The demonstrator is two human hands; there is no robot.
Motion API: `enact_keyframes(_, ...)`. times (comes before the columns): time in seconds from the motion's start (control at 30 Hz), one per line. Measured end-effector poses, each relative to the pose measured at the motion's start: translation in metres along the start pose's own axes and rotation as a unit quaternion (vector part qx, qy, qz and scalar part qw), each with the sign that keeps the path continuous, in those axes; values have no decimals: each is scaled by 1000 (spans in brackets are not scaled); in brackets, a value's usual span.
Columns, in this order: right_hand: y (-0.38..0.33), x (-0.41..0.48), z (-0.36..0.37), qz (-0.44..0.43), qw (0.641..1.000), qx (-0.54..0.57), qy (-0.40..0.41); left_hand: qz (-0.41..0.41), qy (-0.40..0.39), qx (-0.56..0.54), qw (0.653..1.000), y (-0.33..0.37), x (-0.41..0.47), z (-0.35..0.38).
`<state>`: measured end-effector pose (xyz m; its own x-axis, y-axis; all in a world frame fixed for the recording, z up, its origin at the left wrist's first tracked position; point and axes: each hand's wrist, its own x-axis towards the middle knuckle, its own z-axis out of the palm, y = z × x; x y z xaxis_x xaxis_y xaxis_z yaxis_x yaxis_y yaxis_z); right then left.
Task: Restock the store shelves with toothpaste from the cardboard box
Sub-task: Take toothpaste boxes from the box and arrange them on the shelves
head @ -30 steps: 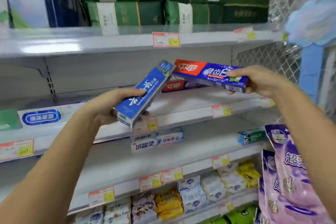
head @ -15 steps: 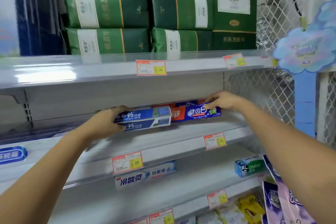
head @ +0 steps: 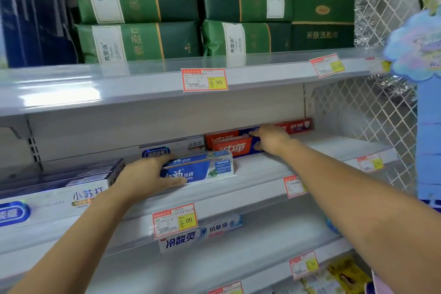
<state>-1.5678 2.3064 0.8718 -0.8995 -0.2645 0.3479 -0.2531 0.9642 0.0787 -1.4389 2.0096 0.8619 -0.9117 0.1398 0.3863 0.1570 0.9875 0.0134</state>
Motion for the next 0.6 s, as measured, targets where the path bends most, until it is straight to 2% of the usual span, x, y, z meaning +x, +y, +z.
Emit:
enact_keyframes(0.23, -19, 36, 5, 78, 992, 92, -23, 9, 24, 33, 999, -1, 0, 5)
enact_keyframes(0.6, -34, 55, 8, 117, 986, 115, -9, 11, 20, 27, 999, -1, 1, 6)
